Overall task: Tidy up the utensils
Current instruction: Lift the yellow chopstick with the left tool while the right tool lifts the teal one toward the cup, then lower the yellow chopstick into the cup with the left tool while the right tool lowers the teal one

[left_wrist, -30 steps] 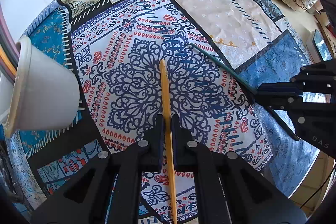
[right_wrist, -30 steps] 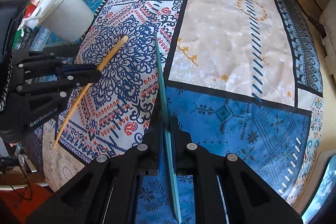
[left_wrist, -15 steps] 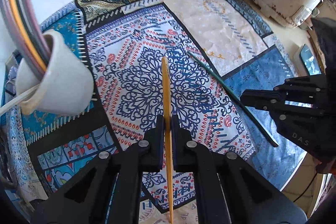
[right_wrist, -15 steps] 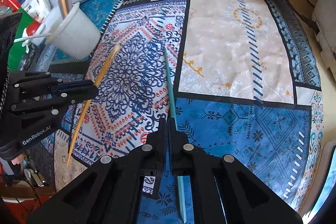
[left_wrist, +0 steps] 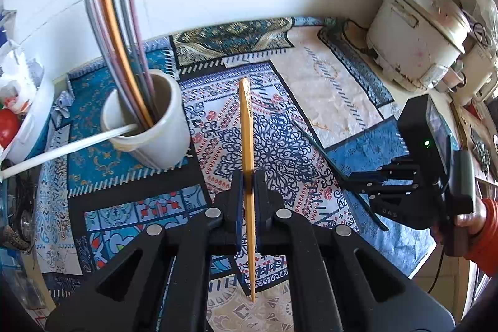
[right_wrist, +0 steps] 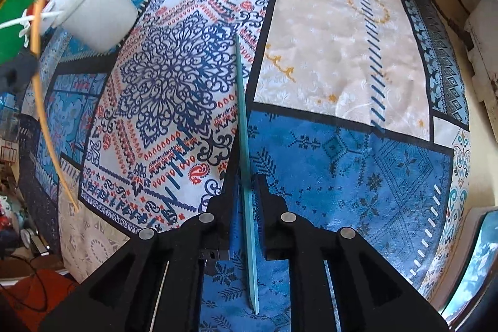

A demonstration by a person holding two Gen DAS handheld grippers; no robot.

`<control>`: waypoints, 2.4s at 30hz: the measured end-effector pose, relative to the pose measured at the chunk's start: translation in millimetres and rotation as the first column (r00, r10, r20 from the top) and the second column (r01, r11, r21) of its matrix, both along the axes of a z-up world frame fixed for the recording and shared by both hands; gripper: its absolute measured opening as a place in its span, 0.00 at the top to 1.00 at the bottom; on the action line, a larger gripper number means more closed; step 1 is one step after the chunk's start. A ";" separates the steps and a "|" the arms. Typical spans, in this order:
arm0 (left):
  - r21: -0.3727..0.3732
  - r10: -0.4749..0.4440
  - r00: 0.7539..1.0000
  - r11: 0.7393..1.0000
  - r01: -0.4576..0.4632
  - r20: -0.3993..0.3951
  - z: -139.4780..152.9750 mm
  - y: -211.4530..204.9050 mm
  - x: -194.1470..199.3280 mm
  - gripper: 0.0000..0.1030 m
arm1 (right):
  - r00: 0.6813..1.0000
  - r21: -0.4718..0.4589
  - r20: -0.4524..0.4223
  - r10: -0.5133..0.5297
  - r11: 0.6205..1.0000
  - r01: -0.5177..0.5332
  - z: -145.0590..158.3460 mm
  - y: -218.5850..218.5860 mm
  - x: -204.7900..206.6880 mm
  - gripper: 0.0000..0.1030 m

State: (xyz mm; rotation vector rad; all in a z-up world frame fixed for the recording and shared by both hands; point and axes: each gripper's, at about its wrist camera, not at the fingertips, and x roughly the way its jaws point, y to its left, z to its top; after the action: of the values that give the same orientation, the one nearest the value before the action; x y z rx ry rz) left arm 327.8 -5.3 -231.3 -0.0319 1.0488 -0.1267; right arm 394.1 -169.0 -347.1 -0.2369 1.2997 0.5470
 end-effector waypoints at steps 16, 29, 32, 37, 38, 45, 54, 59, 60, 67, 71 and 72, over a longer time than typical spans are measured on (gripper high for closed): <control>-0.056 0.092 0.984 0.995 -0.084 0.154 57.8 24.2 -13.1 0.96 | 0.996 0.005 0.077 0.040 0.999 -0.040 -0.2 23.1 -4.3 0.95; -0.089 0.147 0.950 0.988 -0.127 0.275 108.3 41.7 -11.6 0.96 | 0.963 0.182 0.266 -0.035 0.983 -0.015 72.8 21.6 -3.3 0.95; -0.080 0.154 0.942 0.987 -0.137 0.299 118.2 46.0 -11.7 0.96 | 0.948 0.223 0.315 -0.045 0.974 -0.028 98.5 15.7 -10.5 0.95; -0.078 0.176 0.924 0.984 -0.159 0.340 136.5 57.9 -10.5 0.96 | 0.920 0.270 0.388 -0.050 0.961 -0.062 130.7 25.8 -5.7 0.95; -0.077 0.180 0.920 0.984 -0.163 0.348 139.4 60.4 -10.3 0.96 | 0.916 0.278 0.398 -0.046 0.958 -0.073 136.8 30.4 -3.6 0.95; -0.060 0.207 0.885 0.978 -0.200 0.418 169.3 84.3 0.3 0.96 | 0.870 0.316 0.493 -0.013 0.934 -0.165 188.9 64.2 6.9 0.95; -0.089 0.249 0.852 0.968 -0.235 0.461 170.4 118.9 30.7 0.96 | 0.843 0.338 0.535 0.055 0.901 -0.273 215.5 115.1 5.2 0.95; -0.087 0.261 0.865 0.965 -0.248 0.428 135.9 132.3 54.1 0.96 | 0.873 0.302 0.476 0.103 0.914 -0.272 180.5 142.6 12.9 0.95; -0.085 0.266 0.871 0.963 -0.254 0.413 126.6 134.5 58.2 0.96 | 0.881 0.296 0.461 0.108 0.917 -0.268 173.3 146.5 15.2 0.95; -0.044 0.271 0.914 0.962 -0.271 0.303 69.3 140.3 78.6 0.96 | 0.917 0.237 0.376 0.135 0.942 -0.236 127.0 166.6 26.9 0.95; -0.027 0.254 0.942 0.967 -0.254 0.220 51.8 135.5 84.2 0.96 | 0.928 0.202 0.333 0.170 0.948 -0.246 115.9 170.1 28.4 0.95; -0.025 0.252 0.947 0.967 -0.252 0.200 49.3 133.9 84.8 0.96 | 0.932 0.201 0.319 0.173 0.949 -0.245 115.2 169.5 28.6 0.95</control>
State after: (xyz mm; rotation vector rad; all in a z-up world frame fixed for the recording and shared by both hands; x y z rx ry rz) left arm 412.6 128.6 -182.0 -0.1493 0.8338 0.1013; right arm 422.7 0.5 -231.9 -0.2506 0.9100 0.8123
